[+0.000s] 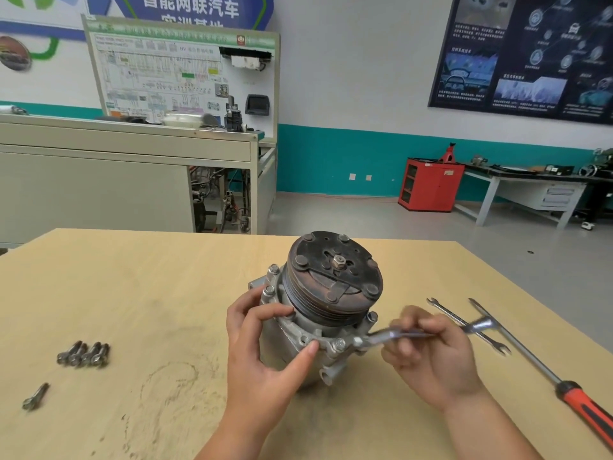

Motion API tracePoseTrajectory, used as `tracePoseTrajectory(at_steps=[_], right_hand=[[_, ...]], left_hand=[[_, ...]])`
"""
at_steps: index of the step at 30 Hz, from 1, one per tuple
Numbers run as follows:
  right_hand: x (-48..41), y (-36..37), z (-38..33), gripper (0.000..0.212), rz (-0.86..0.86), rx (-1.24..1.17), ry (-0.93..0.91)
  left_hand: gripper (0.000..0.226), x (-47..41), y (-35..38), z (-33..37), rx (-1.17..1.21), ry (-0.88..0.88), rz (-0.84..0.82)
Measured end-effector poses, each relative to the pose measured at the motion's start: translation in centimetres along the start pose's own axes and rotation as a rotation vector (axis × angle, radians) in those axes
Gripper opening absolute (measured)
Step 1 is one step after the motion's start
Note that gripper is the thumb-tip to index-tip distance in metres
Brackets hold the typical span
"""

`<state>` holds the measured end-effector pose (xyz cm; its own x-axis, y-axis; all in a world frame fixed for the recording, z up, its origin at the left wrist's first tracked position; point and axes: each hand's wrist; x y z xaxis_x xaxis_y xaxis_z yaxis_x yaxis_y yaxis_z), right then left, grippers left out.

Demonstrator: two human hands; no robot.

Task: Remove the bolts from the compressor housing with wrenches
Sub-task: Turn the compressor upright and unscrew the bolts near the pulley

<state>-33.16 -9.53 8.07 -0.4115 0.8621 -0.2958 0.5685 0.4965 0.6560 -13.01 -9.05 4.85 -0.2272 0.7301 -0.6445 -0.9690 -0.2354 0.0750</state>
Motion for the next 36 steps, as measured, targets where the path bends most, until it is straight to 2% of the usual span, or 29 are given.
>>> tracePoseTrajectory(at_steps=[2,4,6,7,8,9,10,11,13,15,18,21,23,26,29,33,36], right_hand=[[1.7,-0.4,0.2,0.044,0.045,-0.211,-0.052],[3.6,-0.2,0.6,0.051,0.144,-0.149,-0.153],[5.2,0.9,1.3,0.049,0.263,-0.138,-0.181],[5.3,1.9,1.5,0.049,0.335,-0.055,-0.201],[5.4,2.2,2.0,0.056,0.339,0.117,-0.256],[5.5,2.8,3.3,0.065,0.197,0.183,-0.196],[6.0,3.4,3.7,0.068,0.302,0.244,-0.151],[6.2,4.6,3.8,0.06,0.459,0.377,-0.141],[6.3,5.8,4.4,0.023,0.467,0.503,-0.195],[6.3,6.0,5.2,0.034,0.507,0.623,-0.235],[6.5,6.3,5.5,0.035,0.435,0.731,-0.301],[5.9,6.2,4.6,0.043,0.404,0.873,-0.326],[5.1,5.3,3.2,0.023,0.354,0.734,-0.245],[2.3,2.8,0.5,0.051,0.291,0.535,-0.009],[-0.7,1.9,-1.8,0.044,0.183,0.53,0.121],[-0.9,1.4,-2.3,0.038,0.065,0.529,0.076],[1.3,0.6,-0.8,0.031,-0.002,0.066,-0.01]], left_hand=[[0.039,0.0,0.0,-0.1,0.0,0.003,0.003],[0.039,0.0,0.1,-0.2,0.002,0.006,0.006],[0.039,0.0,0.1,-0.1,0.002,0.009,0.007],[0.039,0.0,0.1,-0.1,0.001,0.011,0.007],[0.038,0.0,0.1,-0.1,0.0,0.013,0.006],[0.038,0.0,0.1,-0.2,-0.002,0.017,0.004],[0.038,0.0,0.1,-0.2,-0.004,0.024,0.003],[0.038,0.0,0.1,-0.2,-0.009,0.034,0.002],[0.04,0.1,0.1,-0.1,-0.026,0.058,0.003],[0.044,0.2,0.2,-0.1,-0.062,0.112,0.017],[0.048,0.2,0.4,-0.1,-0.109,0.172,0.052],[0.048,0.2,0.4,-0.3,-0.115,0.155,0.04],[0.053,0.3,0.3,-0.5,-0.083,0.138,0.023],[0.07,0.3,0.3,-0.8,-0.028,0.105,0.019],[0.077,0.2,0.4,-0.8,0.014,0.101,0.001],[0.074,0.2,0.4,-0.6,0.072,0.09,-0.034],[0.074,0.3,0.3,-0.7,0.073,0.076,-0.023]])
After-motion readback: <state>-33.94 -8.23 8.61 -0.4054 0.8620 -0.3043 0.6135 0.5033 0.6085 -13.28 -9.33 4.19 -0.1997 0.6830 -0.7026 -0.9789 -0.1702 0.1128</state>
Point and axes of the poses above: each hand's wrist, its own x-axis away from the middle knuckle, its own y-axis out of the palm, z = x × y, and after that the axes turned 3 degrees about x, right-handed
